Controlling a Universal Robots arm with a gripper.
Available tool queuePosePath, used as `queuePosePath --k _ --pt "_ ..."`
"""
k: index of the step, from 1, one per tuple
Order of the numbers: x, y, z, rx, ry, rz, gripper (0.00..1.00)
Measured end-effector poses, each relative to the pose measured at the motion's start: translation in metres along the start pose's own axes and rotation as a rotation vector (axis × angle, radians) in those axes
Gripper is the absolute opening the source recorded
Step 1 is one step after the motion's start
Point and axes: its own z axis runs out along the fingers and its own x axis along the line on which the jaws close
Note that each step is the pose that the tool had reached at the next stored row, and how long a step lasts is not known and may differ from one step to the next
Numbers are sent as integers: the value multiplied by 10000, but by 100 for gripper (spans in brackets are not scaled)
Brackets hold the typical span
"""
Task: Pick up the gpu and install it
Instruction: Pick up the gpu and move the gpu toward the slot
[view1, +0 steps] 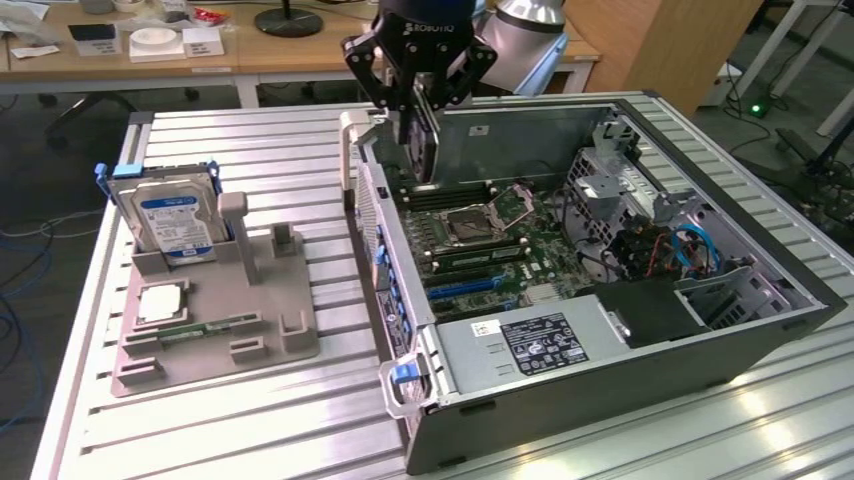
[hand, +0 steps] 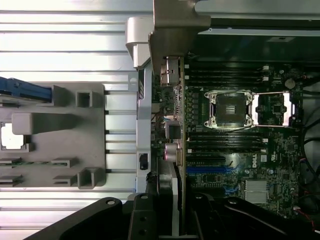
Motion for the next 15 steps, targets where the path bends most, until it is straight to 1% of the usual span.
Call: queuePosePath --k 15 --pt "-106 2 0 -1 -1 1 28"
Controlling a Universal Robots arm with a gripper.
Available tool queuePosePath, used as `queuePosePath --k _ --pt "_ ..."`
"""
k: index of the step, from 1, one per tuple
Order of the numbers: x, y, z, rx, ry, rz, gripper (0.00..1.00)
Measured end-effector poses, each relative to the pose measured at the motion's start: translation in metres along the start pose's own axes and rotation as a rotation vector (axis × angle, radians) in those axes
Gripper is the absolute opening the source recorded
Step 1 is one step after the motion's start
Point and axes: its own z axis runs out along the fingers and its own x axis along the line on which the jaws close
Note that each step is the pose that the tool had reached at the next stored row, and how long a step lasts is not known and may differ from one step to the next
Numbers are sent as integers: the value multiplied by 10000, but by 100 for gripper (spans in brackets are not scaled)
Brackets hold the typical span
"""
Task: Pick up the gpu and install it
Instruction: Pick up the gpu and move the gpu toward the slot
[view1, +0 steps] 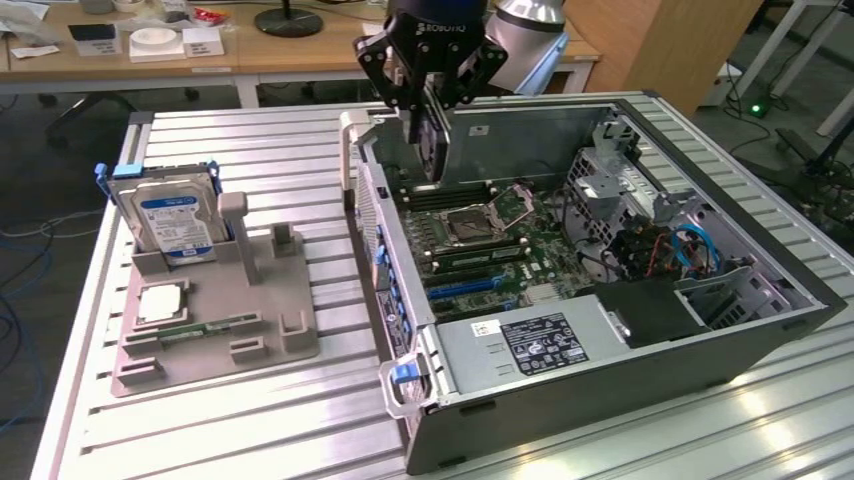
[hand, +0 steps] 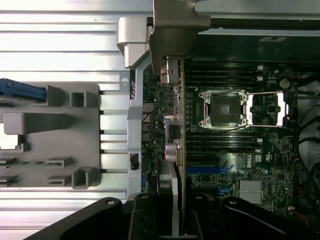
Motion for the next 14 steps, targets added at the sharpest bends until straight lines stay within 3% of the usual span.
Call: queuePosePath --k 14 --pt "-88 2 0 0 0 0 28"
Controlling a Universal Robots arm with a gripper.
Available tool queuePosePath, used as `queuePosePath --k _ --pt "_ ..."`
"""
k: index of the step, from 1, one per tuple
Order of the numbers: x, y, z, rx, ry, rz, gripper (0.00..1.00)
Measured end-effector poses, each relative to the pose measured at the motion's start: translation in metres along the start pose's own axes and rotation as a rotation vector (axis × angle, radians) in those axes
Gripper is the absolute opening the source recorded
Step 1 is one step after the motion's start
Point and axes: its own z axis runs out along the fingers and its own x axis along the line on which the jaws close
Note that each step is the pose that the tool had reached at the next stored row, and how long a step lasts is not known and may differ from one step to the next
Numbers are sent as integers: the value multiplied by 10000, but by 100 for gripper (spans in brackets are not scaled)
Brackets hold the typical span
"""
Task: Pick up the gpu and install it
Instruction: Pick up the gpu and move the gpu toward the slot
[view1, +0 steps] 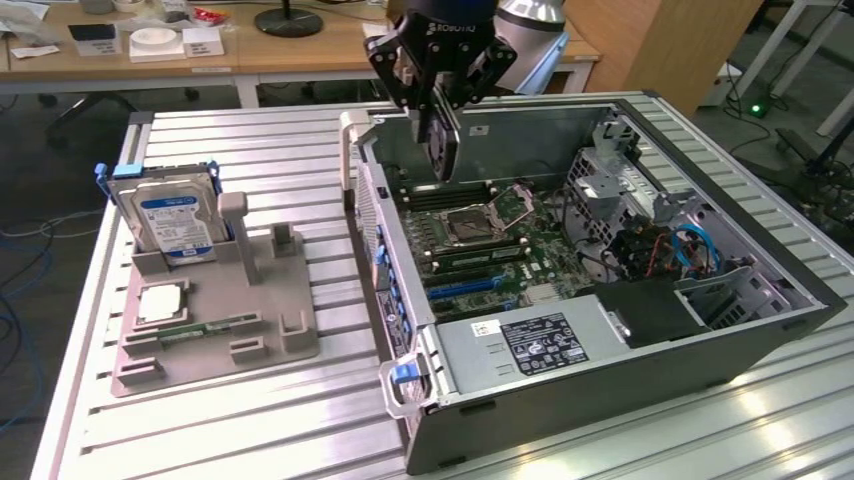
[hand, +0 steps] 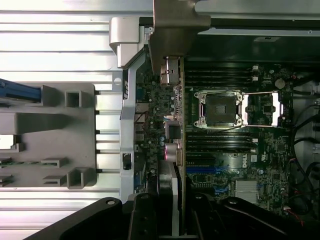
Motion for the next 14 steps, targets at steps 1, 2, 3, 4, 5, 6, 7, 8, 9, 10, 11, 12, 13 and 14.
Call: queuePosePath --k 1,2,3,4,5,6,7,8,9,10,11,12,13,14 --pt "-6 0 0 0 1 0 28" --pt "-12 0 0 1 1 0 28" --pt "-20 1 0 0 0 0 28" --pt "-27 1 0 0 0 0 28" --pt "-35 1 -1 1 1 0 28" --pt "-43 1 0 0 1 0 28" --pt "-51 1 0 0 1 0 28" --pt "-59 1 -1 1 1 0 28" --pt "-67 1 -1 0 1 0 28" --pt "-75 1 0 0 0 0 28" --pt "-83 1 0 0 0 0 28" --pt "-91 2 -1 0 1 0 28" --pt "-99 2 0 0 0 0 28" --pt "-108 2 0 0 0 -1 28"
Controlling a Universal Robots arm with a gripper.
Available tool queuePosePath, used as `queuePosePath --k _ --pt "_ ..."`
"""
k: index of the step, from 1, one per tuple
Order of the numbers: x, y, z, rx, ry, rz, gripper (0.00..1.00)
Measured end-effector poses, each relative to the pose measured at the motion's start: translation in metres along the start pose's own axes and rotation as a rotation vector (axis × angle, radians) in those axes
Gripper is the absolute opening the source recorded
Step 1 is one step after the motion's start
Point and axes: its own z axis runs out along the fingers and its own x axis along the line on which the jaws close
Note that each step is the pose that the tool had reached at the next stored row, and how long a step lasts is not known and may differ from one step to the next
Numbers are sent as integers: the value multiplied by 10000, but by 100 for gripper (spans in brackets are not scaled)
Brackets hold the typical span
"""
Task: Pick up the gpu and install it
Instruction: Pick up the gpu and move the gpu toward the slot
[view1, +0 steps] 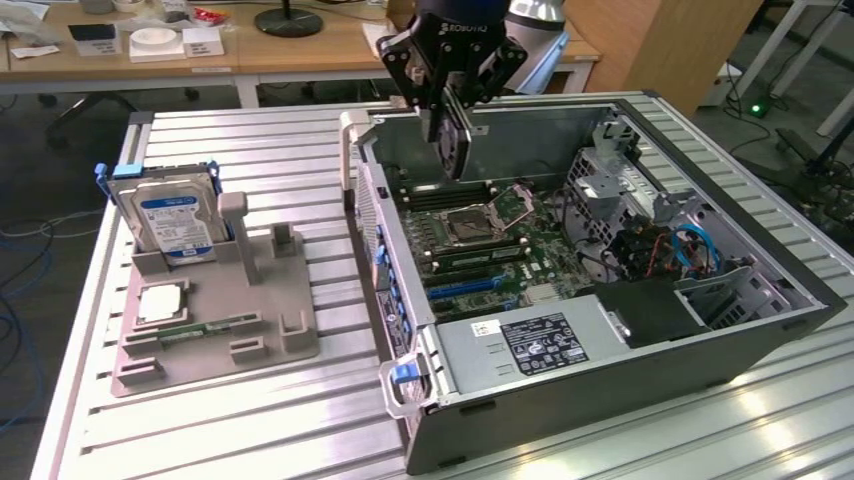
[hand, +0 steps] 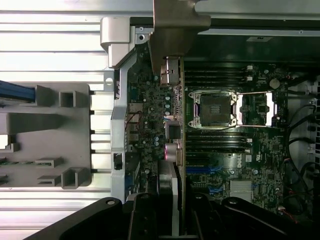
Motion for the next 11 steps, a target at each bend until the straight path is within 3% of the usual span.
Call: queuePosePath --k 11 --pt "-93 2 0 0 0 0 28"
